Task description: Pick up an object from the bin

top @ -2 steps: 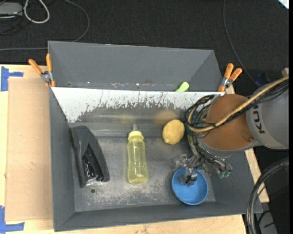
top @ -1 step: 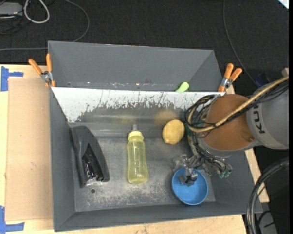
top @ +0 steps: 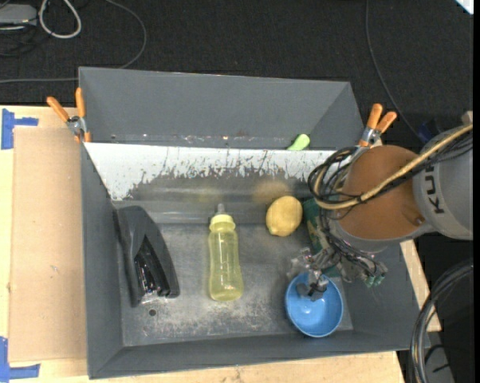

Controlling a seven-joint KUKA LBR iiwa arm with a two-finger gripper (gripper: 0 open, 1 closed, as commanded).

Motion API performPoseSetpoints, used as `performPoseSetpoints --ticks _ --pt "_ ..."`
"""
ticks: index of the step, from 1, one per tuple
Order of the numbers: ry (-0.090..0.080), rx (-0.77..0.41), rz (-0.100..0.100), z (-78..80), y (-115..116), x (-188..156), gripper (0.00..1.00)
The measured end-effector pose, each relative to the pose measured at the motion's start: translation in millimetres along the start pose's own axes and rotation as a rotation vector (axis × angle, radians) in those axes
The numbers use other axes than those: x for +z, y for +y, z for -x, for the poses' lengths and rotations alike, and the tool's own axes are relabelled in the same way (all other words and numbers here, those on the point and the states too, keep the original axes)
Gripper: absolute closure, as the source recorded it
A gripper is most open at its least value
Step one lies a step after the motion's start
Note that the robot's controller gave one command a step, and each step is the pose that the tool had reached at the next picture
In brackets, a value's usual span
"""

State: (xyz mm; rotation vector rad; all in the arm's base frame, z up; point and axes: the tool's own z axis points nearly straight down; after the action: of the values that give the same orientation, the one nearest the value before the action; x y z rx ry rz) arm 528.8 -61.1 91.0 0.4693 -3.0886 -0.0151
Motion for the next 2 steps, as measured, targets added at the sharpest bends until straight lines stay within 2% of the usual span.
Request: performPoseSetpoints --ticks 2 --pt "-0.001 -0.001 0.0 0.1 1 -30 1.0"
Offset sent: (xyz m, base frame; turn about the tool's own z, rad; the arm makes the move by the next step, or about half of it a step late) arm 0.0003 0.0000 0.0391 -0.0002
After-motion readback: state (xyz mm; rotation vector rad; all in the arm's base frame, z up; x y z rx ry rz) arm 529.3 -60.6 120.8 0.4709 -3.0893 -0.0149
